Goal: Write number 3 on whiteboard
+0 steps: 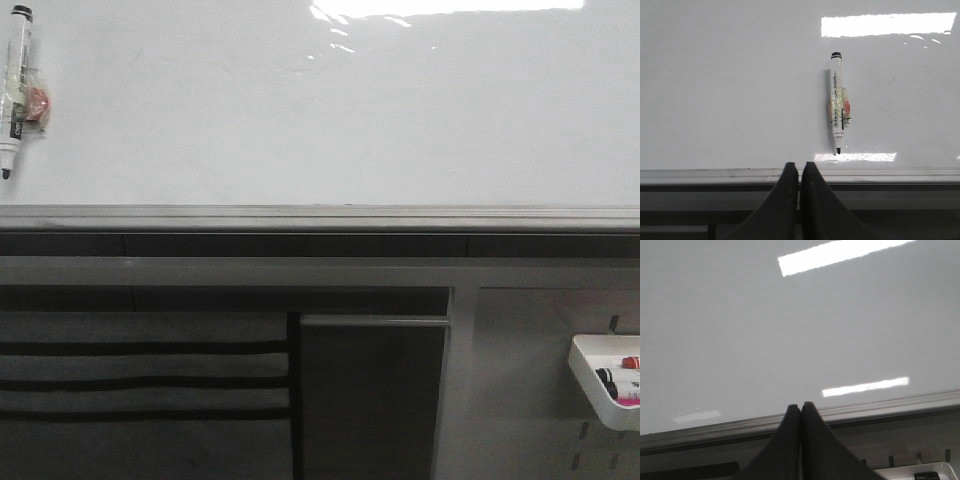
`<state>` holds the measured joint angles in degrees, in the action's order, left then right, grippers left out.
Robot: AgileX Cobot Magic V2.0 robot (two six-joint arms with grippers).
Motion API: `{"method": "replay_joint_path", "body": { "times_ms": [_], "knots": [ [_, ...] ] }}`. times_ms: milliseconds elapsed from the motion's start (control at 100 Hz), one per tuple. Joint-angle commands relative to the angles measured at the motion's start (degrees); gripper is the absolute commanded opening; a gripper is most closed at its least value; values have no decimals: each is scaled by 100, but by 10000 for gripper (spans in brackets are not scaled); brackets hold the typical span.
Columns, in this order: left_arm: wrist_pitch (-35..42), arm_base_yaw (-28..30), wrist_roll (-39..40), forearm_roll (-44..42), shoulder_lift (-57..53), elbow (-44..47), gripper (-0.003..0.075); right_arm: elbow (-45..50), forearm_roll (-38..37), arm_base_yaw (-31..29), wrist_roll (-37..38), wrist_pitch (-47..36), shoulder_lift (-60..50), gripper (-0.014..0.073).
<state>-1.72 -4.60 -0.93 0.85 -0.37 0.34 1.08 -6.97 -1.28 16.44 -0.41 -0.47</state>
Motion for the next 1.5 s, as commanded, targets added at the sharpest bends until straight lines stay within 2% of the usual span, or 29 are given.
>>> {"method": "replay_joint_path", "body": {
  "times_ms": [0, 930, 1101, 1491],
  "knots": [
    [460, 14, 44, 9, -177, 19, -18, 108, -51, -22, -10, -454, -131, -74],
    [460, 14, 44, 9, -177, 19, -18, 108, -62, -22, -10, -454, -131, -74],
    [460, 14, 44, 9, -177, 19, -18, 108, -882, -22, -54, -360, -131, -74],
    [667, 14, 44, 36, -177, -107, -18, 96, -881, -22, -54, -442, -131, -74]
  ]
}}
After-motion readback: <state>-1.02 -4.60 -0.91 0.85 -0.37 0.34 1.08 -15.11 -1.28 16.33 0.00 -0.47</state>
